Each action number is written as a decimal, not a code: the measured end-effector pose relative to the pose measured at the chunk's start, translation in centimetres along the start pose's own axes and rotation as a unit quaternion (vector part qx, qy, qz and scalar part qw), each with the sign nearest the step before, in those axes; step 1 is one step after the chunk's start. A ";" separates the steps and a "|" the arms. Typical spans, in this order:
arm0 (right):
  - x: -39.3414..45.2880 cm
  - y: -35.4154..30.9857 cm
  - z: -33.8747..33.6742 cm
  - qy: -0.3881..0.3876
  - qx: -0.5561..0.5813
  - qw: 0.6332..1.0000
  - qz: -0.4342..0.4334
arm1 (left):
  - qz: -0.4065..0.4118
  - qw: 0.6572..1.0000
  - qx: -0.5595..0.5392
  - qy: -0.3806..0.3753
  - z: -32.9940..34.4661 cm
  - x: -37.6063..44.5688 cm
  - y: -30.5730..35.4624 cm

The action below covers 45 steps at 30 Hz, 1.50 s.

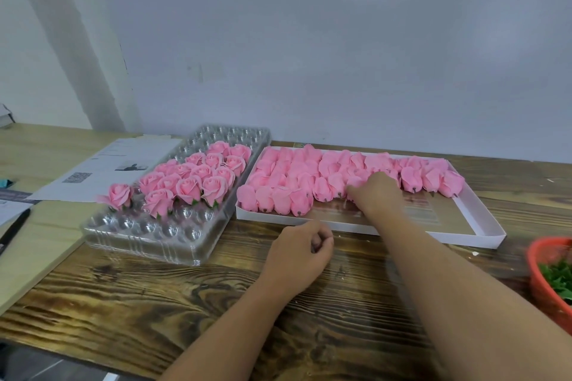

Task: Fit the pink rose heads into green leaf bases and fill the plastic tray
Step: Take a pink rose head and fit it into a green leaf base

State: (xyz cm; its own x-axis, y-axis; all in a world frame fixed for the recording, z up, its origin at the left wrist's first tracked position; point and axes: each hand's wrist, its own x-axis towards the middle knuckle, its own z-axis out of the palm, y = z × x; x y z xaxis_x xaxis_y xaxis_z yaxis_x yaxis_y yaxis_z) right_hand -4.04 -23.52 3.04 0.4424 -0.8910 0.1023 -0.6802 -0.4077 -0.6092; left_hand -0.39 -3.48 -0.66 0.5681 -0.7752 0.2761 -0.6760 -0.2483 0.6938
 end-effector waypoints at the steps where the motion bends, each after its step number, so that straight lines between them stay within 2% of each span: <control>1: 0.0 -0.1 0.1 0.002 -0.010 1.000 -0.003 | -0.001 1.000 -0.002 0.000 0.0 0.0 0.0; 10: 0.1 -0.1 0.8 0.008 -0.023 0.999 -0.020 | -0.004 1.000 -0.016 0.004 -0.1 0.1 0.0; 16: 0.3 0.8 -0.2 0.005 0.069 0.997 0.018 | -0.009 1.000 -0.027 0.003 -0.2 0.1 0.1; 21: -1.8 1.9 -2.7 -0.037 0.148 0.988 0.011 | -0.008 0.999 -0.028 0.013 -0.3 0.1 0.1; 24: -5.0 2.8 -4.6 -0.091 0.296 0.951 -0.010 | -0.015 0.999 -0.021 0.020 -0.2 0.0 0.2; 27: -8.5 3.7 -5.5 -0.180 0.442 0.878 0.013 | -0.033 0.994 -0.097 0.045 -0.6 0.0 0.5; 28: -9.6 3.9 -5.6 -0.207 0.486 0.849 0.025 | -0.044 0.986 -0.156 0.030 -0.7 -0.1 1.1; 30: -11.2 4.4 -5.5 -0.233 0.546 0.804 0.030 | -0.058 0.961 -0.265 -0.048 -0.8 -0.3 2.6; 32: -12.2 4.6 -5.2 -0.228 0.577 0.784 0.027 | -0.075 0.933 -0.334 -0.108 -0.6 -0.8 4.2; 33: -12.6 4.7 -5.1 -0.221 0.584 0.781 0.026 | -0.085 0.923 -0.357 -0.112 -0.4 -1.0 4.7; 35: -13.1 4.9 -5.0 -0.201 0.575 0.793 0.022 | -0.141 0.905 -0.397 -0.058 0.1 -1.6 5.6; 38: -13.3 4.9 -4.9 -0.166 0.562 0.810 0.017 | -0.221 0.879 -0.409 0.103 0.7 -2.3 5.7; 40: -13.3 4.8 -5.1 -0.161 0.557 0.815 0.011 | -0.216 0.880 -0.405 0.119 0.7 -2.4 5.7; 45: -13.4 4.9 -5.0 -0.176 0.550 0.816 -0.011 | -0.201 0.869 -0.442 0.093 0.0 -2.2 5.5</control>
State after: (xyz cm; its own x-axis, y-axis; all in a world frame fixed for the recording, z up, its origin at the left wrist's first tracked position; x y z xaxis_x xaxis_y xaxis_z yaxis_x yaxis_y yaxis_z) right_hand -16.23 -14.54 2.64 0.7197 -0.6942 0.0092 0.1813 0.1751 -0.9677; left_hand -5.38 -3.10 2.52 0.7968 -0.6011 -0.0617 0.1728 0.1288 0.9765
